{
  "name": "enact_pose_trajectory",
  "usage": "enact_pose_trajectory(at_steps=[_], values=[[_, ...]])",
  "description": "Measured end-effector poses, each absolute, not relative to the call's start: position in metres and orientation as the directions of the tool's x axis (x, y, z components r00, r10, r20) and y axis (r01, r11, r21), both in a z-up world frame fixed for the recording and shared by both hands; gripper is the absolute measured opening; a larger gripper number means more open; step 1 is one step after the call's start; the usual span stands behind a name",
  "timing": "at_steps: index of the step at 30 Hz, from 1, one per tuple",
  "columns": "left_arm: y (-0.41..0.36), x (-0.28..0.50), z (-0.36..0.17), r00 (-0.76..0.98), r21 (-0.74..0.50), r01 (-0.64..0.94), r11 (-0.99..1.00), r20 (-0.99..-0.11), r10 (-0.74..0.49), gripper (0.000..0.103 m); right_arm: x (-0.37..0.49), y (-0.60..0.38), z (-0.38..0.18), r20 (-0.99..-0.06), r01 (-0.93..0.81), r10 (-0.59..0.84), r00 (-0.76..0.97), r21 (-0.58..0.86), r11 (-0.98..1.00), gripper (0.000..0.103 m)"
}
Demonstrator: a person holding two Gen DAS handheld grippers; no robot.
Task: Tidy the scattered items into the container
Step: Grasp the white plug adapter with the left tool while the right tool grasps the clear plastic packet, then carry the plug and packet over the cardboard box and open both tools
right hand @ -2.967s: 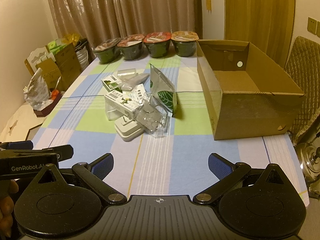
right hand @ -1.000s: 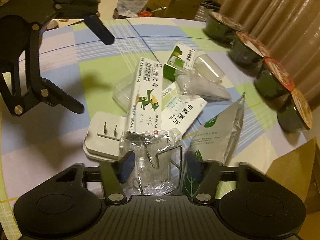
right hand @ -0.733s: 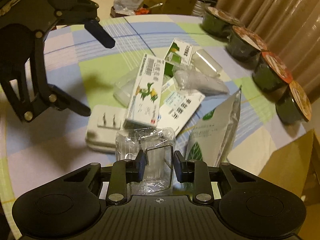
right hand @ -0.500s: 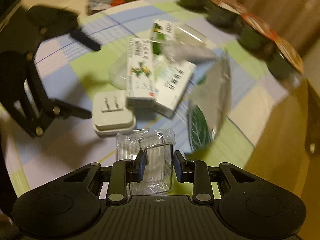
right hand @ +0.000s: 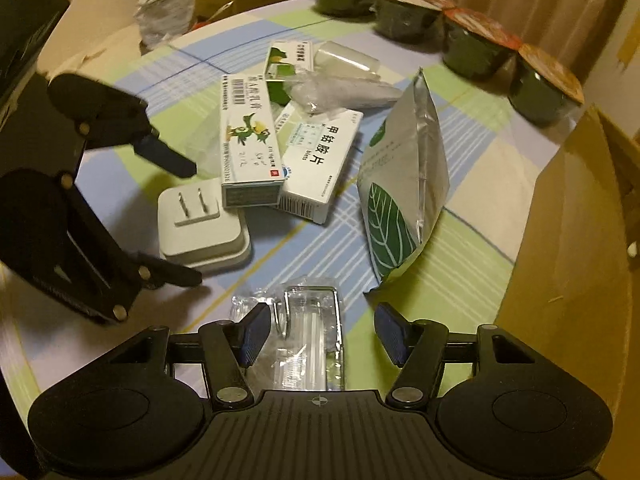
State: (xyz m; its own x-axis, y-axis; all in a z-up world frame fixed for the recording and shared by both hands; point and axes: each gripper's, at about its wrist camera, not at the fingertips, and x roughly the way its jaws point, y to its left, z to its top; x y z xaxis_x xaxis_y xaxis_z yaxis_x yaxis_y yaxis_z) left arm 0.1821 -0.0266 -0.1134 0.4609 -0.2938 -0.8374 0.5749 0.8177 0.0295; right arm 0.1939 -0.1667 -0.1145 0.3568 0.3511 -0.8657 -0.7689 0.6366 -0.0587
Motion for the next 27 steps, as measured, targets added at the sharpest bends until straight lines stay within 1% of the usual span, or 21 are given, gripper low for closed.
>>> enact_pose_trajectory(at_steps=[2,3,5,6,7,8,18,22,27], values=[[-0.026,0.184,-0.116,0.452,0.004,0.56,0.828,-0.84,-0.301,0.061,0.194,-0.166,-0.119,-0.872,-0.768,0.351,0.341,-0.043,0.639,0.064],[-0.025,0.185,-0.117,0.45,-0.013,0.549,0.836,-0.838,-0.308,0.061,0.193,-0.165,-0.12,-0.873,-0.77,0.353,0.336,-0.039,0.637,0.064],[-0.024,0.183,-0.117,0.454,-0.032,0.529,0.848,-0.834,-0.315,0.06,0.189,-0.166,-0.121,-0.872,-0.773,0.354,0.338,-0.043,0.633,0.041],[-0.023,0.182,-0.116,0.452,-0.044,0.524,0.851,-0.832,-0.321,0.06,0.188,-0.168,-0.12,-0.87,-0.766,0.355,0.342,-0.038,0.642,0.04],[-0.023,0.181,-0.116,0.448,-0.057,0.52,0.853,-0.832,-0.328,0.06,0.187,-0.17,-0.118,-0.867,-0.757,0.359,0.345,-0.032,0.652,0.035],[-0.022,0.179,-0.114,0.445,-0.064,0.518,0.853,-0.832,-0.332,0.06,0.185,-0.172,-0.116,-0.865,-0.748,0.362,0.349,-0.024,0.663,0.033],[-0.027,0.156,-0.085,0.454,-0.062,0.512,0.857,-0.827,-0.331,0.06,0.155,-0.205,-0.085,-0.835,-0.642,0.365,0.411,0.02,0.767,0.033],[-0.031,0.146,-0.064,0.479,-0.062,0.482,0.874,-0.817,-0.322,0.06,0.141,-0.219,-0.06,-0.81,-0.608,0.373,0.453,0.026,0.794,0.033],[-0.046,0.136,-0.034,0.507,-0.054,0.493,0.869,-0.793,-0.337,0.06,0.133,-0.241,-0.016,-0.755,-0.564,0.374,0.538,0.008,0.826,0.033]])
